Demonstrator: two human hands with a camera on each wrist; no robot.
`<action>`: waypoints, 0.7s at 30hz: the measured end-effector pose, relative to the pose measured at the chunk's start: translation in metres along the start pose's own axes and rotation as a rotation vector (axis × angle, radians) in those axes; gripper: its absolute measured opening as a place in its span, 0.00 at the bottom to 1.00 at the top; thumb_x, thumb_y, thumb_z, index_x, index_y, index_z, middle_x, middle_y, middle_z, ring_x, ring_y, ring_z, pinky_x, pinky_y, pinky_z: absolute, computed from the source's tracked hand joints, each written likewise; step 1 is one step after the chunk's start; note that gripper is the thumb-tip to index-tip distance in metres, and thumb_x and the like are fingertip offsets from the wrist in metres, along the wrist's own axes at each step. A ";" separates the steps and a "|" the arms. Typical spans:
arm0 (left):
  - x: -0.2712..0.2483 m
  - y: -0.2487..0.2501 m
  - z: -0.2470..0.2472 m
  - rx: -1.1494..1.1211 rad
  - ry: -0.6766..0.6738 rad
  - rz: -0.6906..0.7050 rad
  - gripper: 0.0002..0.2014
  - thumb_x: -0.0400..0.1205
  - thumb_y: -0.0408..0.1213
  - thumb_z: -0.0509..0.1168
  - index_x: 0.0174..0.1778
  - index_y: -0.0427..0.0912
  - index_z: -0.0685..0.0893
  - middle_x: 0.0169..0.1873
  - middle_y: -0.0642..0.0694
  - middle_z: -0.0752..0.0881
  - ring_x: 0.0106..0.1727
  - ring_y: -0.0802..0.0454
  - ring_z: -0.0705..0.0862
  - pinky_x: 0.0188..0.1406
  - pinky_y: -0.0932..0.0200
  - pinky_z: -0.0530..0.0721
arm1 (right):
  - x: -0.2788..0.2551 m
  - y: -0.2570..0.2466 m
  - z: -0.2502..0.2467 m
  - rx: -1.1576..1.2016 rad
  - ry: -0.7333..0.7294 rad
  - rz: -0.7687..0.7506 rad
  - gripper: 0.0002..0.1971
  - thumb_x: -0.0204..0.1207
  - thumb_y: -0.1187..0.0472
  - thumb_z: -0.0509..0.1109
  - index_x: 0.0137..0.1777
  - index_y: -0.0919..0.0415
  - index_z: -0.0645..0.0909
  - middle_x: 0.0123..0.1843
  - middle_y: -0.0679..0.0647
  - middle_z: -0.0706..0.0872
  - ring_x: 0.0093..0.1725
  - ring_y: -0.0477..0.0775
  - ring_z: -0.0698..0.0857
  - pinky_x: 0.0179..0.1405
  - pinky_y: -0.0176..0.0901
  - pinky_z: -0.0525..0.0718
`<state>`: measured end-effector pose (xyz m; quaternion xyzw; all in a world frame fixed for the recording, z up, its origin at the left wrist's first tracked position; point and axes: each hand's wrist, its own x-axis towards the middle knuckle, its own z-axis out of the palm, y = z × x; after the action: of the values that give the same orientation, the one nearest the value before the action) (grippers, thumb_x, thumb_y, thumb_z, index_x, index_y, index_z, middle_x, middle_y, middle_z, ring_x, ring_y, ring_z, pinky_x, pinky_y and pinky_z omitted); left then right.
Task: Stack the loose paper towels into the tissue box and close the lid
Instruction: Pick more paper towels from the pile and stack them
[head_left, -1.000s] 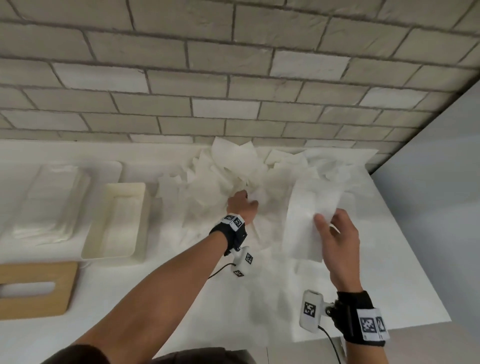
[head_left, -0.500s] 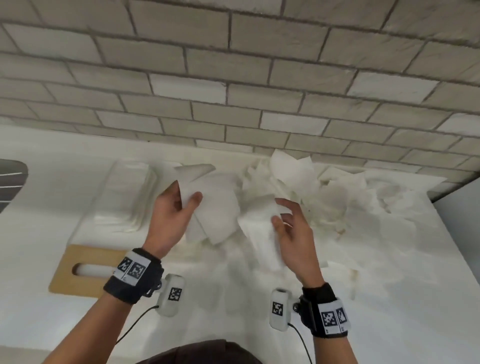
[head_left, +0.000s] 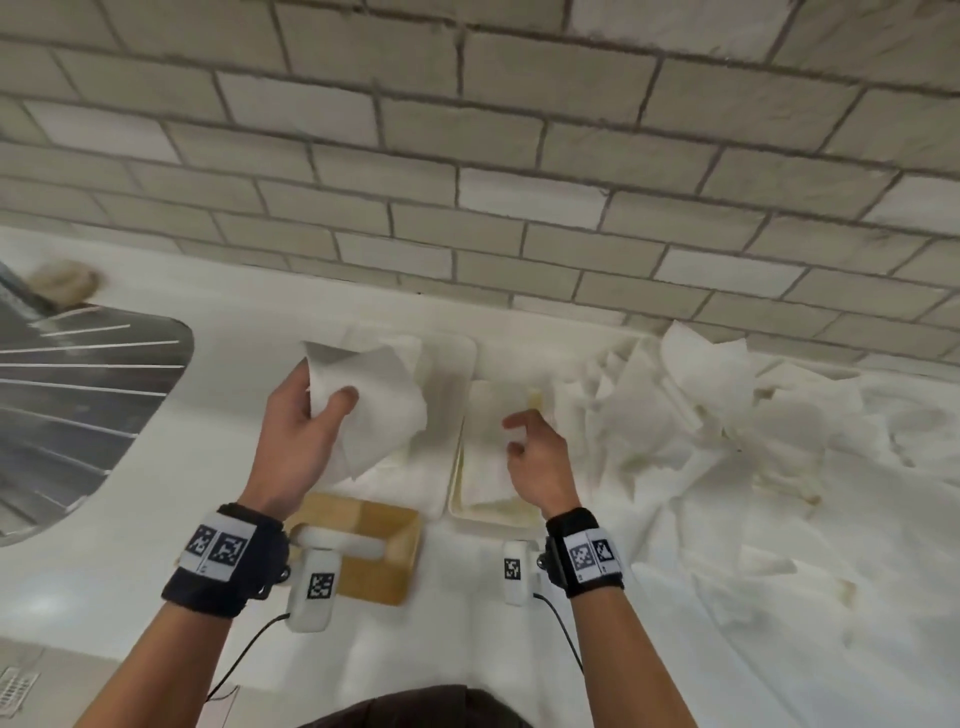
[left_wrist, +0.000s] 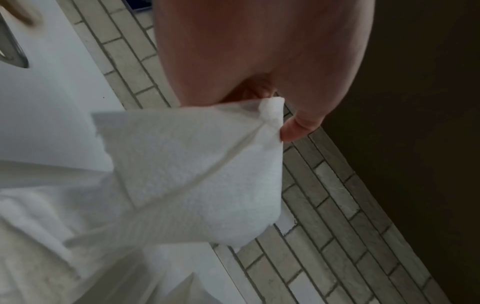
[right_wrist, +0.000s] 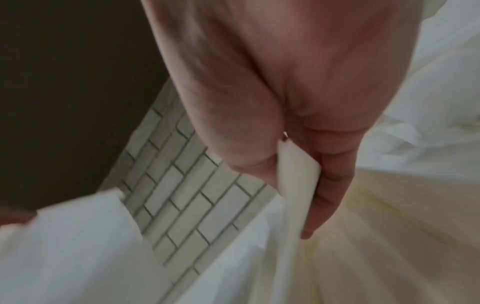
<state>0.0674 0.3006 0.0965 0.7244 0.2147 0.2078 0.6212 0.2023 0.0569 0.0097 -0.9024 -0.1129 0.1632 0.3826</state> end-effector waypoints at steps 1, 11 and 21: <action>0.000 0.000 -0.002 -0.016 -0.012 -0.003 0.18 0.81 0.43 0.68 0.68 0.46 0.87 0.58 0.50 0.94 0.60 0.47 0.92 0.57 0.46 0.89 | 0.003 0.002 0.009 -0.054 -0.028 0.022 0.20 0.85 0.76 0.63 0.73 0.60 0.79 0.71 0.55 0.84 0.62 0.54 0.85 0.54 0.29 0.75; 0.011 0.001 0.012 -0.071 -0.126 -0.039 0.10 0.91 0.33 0.68 0.68 0.42 0.85 0.55 0.46 0.95 0.56 0.44 0.95 0.54 0.48 0.94 | -0.002 -0.009 0.032 -0.595 -0.144 -0.027 0.19 0.91 0.67 0.61 0.80 0.68 0.70 0.74 0.65 0.79 0.70 0.64 0.83 0.70 0.48 0.80; 0.023 0.009 0.055 -0.138 -0.092 -0.047 0.15 0.83 0.43 0.79 0.61 0.40 0.87 0.51 0.45 0.96 0.51 0.45 0.96 0.53 0.38 0.95 | -0.042 -0.048 -0.008 0.549 0.018 -0.122 0.18 0.81 0.48 0.83 0.66 0.49 0.82 0.55 0.47 0.94 0.54 0.49 0.95 0.56 0.48 0.93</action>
<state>0.1181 0.2683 0.0985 0.6836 0.1881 0.1738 0.6834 0.1628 0.0708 0.0583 -0.7579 -0.1152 0.1564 0.6228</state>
